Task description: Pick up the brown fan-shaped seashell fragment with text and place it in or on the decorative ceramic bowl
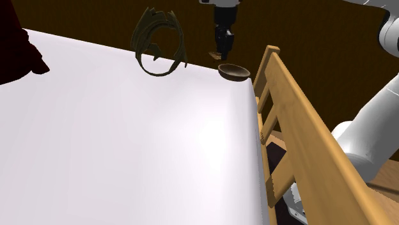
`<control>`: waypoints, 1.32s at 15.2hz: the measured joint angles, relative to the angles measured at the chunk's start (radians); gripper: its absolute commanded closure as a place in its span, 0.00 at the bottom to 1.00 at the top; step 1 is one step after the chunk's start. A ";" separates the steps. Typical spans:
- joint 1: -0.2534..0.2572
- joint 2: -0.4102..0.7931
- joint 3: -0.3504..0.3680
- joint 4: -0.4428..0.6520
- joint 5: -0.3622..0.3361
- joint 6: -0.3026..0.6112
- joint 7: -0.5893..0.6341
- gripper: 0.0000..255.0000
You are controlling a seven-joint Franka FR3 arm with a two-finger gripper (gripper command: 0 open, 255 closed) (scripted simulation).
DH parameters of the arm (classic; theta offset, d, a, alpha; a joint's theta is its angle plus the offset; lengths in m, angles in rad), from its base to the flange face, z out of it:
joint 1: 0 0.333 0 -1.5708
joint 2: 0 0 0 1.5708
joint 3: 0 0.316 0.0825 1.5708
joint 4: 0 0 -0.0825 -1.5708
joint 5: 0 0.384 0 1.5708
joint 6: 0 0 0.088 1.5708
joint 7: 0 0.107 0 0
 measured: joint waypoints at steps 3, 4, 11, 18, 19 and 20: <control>-0.033 -0.015 -0.041 -0.014 -0.005 0.012 -0.074 1.00; -0.044 -0.014 -0.054 -0.012 -0.007 0.015 -0.097 1.00; -0.121 -0.008 -0.150 -0.007 -0.021 0.046 -0.268 1.00; -0.140 -0.016 -0.174 -0.087 -0.023 0.124 -0.299 1.00; -0.141 -0.017 -0.175 -0.100 -0.023 0.137 -0.298 1.00; -0.141 -0.020 -0.175 -0.117 -0.023 0.150 -0.296 1.00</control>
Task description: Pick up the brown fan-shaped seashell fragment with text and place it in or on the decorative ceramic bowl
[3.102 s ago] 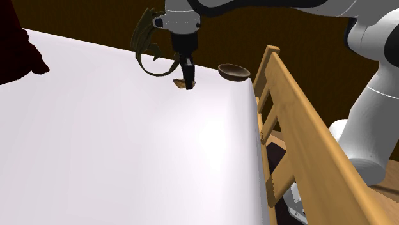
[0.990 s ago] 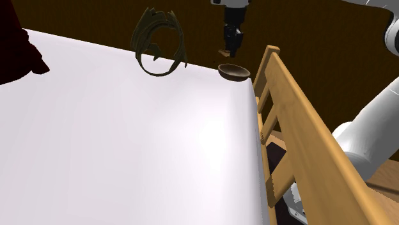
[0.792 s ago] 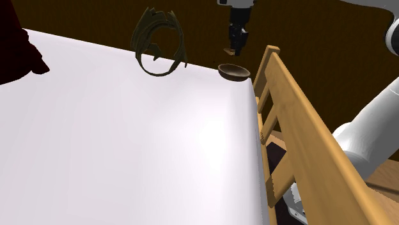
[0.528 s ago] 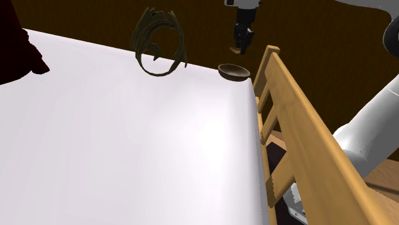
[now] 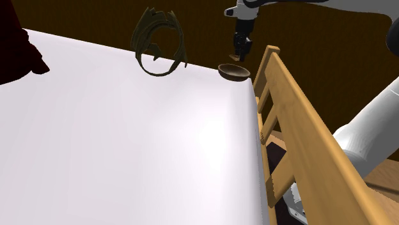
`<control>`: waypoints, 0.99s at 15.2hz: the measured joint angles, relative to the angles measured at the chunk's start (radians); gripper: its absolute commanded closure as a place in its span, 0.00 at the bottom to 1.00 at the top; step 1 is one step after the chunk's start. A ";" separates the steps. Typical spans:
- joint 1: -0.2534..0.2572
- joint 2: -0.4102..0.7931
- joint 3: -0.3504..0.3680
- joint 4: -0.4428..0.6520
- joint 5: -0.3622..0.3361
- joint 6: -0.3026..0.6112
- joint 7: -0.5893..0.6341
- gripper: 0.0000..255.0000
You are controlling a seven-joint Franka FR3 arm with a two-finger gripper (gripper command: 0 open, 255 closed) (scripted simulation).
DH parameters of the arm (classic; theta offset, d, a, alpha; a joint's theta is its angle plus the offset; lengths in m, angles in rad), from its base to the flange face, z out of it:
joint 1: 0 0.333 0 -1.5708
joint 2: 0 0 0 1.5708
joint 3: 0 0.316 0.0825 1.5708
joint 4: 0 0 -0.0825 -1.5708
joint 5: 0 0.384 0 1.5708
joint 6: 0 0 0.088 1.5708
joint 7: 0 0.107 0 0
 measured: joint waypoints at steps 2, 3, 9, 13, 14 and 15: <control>0.000 -0.010 0.000 -0.041 -0.001 0.031 0.005 1.00; 0.000 -0.009 0.000 -0.054 -0.001 0.045 0.008 1.00; -0.001 -0.016 -0.002 -0.126 -0.003 0.109 0.017 1.00; -0.001 -0.016 -0.002 -0.131 -0.003 0.113 0.018 1.00; -0.001 -0.016 -0.002 -0.131 -0.003 0.114 0.018 0.00; -0.001 -0.016 -0.002 -0.131 -0.003 0.114 0.018 0.00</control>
